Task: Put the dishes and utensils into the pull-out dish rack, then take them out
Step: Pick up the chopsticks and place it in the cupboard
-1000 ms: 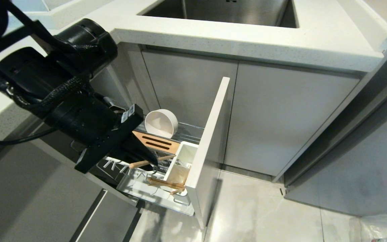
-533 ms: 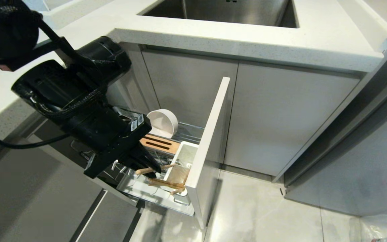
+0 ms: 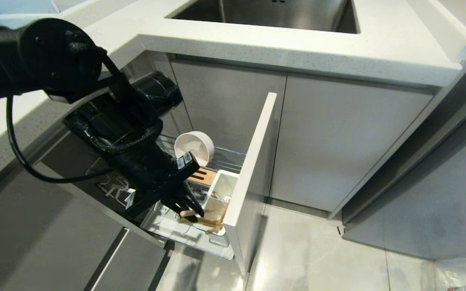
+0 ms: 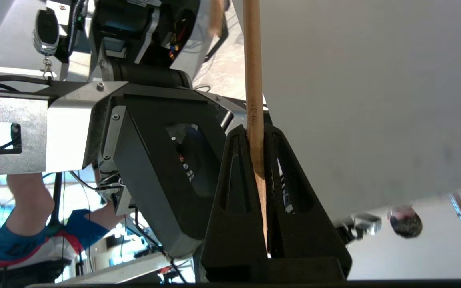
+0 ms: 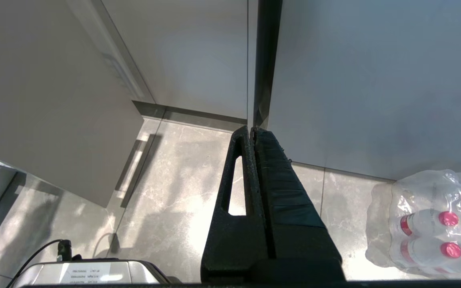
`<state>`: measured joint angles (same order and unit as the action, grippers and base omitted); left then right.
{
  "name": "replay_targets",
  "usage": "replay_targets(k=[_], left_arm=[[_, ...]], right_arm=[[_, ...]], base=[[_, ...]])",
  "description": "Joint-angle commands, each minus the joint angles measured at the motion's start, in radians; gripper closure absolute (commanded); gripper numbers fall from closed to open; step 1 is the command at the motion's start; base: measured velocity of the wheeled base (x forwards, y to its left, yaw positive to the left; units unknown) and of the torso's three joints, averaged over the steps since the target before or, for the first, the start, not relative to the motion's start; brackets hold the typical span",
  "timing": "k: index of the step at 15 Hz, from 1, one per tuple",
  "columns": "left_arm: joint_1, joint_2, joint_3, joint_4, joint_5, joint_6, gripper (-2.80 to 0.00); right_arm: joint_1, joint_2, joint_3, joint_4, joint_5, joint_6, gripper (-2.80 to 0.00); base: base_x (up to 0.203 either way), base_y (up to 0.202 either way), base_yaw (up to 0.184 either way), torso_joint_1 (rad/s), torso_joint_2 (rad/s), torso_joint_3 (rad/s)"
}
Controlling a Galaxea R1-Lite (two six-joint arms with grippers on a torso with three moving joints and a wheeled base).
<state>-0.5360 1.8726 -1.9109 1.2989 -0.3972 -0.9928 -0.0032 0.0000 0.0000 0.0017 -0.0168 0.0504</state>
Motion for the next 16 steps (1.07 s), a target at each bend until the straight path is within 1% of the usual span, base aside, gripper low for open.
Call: replay_targets(k=[1, 5, 7, 8, 12, 16], left_arm=[[0.003, 0.038, -0.002, 0.003, -0.002, -0.006, 0.00], [0.032, 0.078, -0.020, -0.023, -0.003, -0.003, 0.00], [0.060, 0.095, -0.024, -0.037, -0.008, 0.000, 0.00], [0.067, 0.104, -0.026, -0.041, -0.014, 0.002, 0.00], [0.074, 0.141, -0.027, -0.046, -0.079, 0.006, 0.00], [0.080, 0.182, -0.024, -0.059, -0.087, 0.005, 0.00]], right_arm=[[0.000, 0.000, 0.002, 0.000, 0.000, 0.000, 0.00], [0.000, 0.000, 0.002, 0.000, 0.000, 0.000, 0.00], [0.000, 0.000, 0.002, 0.000, 0.000, 0.000, 0.00], [0.000, 0.000, 0.002, 0.000, 0.000, 0.000, 0.00], [0.000, 0.000, 0.002, 0.000, 0.000, 0.000, 0.00], [0.000, 0.000, 0.002, 0.000, 0.000, 0.000, 0.00]], base=[[0.000, 0.000, 0.000, 0.000, 0.00, 0.000], [0.000, 0.000, 0.000, 0.000, 0.00, 0.000], [0.000, 0.000, 0.000, 0.000, 0.00, 0.000], [0.000, 0.000, 0.000, 0.000, 0.00, 0.000], [0.000, 0.000, 0.000, 0.000, 0.00, 0.000], [0.000, 0.000, 0.000, 0.000, 0.00, 0.000]])
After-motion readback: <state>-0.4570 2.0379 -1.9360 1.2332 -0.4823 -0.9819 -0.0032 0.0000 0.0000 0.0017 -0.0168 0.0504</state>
